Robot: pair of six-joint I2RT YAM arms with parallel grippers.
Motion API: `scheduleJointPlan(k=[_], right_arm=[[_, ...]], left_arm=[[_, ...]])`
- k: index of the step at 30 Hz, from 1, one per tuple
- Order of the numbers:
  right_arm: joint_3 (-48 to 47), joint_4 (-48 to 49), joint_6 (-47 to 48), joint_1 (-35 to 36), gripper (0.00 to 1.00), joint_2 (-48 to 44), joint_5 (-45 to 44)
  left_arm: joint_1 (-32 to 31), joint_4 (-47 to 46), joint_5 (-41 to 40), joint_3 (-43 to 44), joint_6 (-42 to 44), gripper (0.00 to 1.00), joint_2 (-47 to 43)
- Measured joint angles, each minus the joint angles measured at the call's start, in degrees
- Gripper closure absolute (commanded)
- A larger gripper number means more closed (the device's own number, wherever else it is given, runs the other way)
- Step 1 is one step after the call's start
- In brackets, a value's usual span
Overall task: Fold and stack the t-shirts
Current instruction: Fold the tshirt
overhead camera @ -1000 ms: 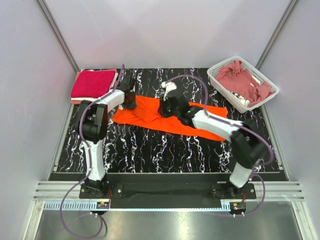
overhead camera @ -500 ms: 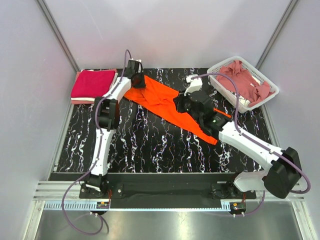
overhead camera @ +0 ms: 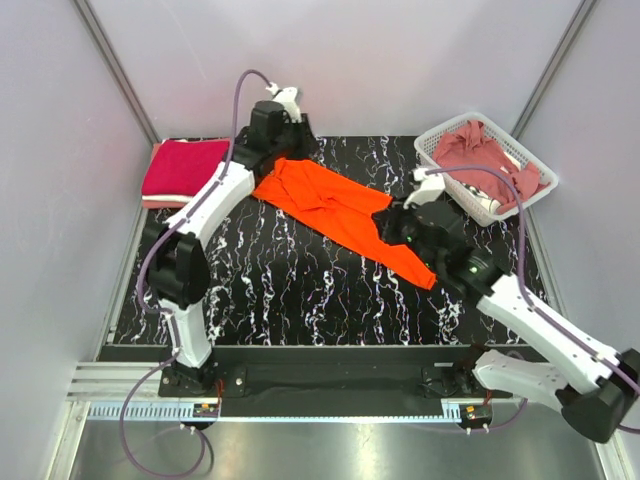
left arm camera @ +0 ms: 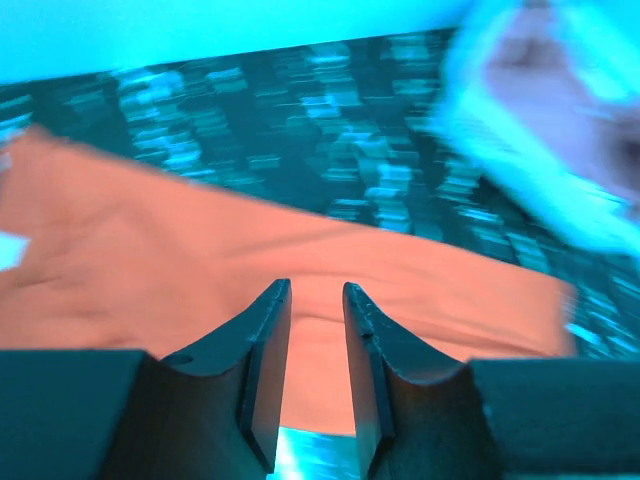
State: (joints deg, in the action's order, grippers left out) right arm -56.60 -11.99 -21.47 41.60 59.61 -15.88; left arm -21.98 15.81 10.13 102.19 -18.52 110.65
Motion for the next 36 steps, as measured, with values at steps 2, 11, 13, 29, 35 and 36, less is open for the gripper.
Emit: scheduleJointPlan(k=[2, 11, 13, 29, 35, 36], right_arm=[[2.7, -3.4, -2.2, 0.0, 0.72, -4.8, 0.0], [7.2, -16.9, -7.8, 0.0, 0.72, -27.8, -2.1], [7.0, -18.9, -8.5, 0.0, 0.72, -29.9, -2.7], [6.7, -27.3, -10.6, 0.0, 0.72, -33.3, -4.7], [6.6, -27.3, -10.5, 0.0, 0.71, -29.8, -4.6], [6.6, -27.3, -10.5, 0.0, 0.71, -29.2, -4.6]], left_arm=[[-4.0, -3.0, 0.4, -3.7, -1.0, 0.67, -4.1], [-25.0, -8.2, 2.0, -12.1, -6.2, 0.67, 2.5], [-27.9, -8.2, 1.9, -11.4, -7.5, 0.67, 6.8], [-32.0, -7.4, 2.6, -4.7, -13.4, 0.68, 21.6], [-34.6, -9.5, 1.5, -16.8, -13.8, 0.69, 13.8], [-35.0, -9.6, 1.3, -18.8, -14.1, 0.69, 12.4]])
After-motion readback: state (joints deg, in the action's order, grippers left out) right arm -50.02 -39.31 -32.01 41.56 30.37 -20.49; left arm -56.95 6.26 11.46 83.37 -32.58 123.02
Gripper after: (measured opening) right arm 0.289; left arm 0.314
